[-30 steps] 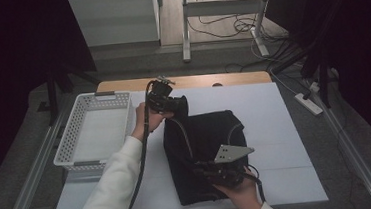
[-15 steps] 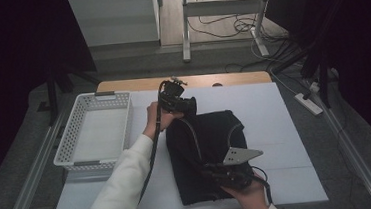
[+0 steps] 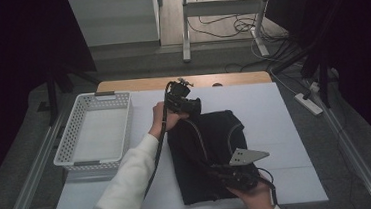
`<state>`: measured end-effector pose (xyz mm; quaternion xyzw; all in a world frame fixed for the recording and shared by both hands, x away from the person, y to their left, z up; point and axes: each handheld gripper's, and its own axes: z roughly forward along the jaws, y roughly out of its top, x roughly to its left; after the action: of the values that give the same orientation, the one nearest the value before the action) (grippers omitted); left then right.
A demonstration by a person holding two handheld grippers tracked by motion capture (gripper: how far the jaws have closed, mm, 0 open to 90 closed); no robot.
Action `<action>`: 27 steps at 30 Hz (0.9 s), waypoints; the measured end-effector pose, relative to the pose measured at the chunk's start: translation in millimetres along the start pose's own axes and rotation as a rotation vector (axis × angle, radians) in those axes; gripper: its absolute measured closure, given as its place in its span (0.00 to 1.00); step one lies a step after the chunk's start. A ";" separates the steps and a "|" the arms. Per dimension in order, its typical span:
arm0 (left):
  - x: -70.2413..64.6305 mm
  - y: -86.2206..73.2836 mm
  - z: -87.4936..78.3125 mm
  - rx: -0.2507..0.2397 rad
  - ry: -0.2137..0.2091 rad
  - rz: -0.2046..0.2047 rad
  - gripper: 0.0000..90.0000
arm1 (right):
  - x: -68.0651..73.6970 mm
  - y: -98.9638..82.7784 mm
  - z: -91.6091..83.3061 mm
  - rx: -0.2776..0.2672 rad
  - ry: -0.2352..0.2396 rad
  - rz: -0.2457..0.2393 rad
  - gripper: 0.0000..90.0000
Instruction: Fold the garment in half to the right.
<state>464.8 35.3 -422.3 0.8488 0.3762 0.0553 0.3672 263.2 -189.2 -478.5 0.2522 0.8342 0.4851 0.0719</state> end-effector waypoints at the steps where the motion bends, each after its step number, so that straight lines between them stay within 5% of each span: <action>1: 0.0 0.5 0.6 0.003 -0.002 0.004 0.89 | -0.4 -0.5 -0.4 0.001 -0.002 0.002 0.83; 27: -16.2 19.9 46.2 0.023 -0.048 0.022 0.88 | -12.2 -16.8 -22.6 0.009 -0.071 0.056 0.83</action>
<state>482.2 -11.5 -439.6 0.8582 0.3586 0.0346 0.3655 259.6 -219.4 -482.4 0.2929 0.8258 0.4741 0.0866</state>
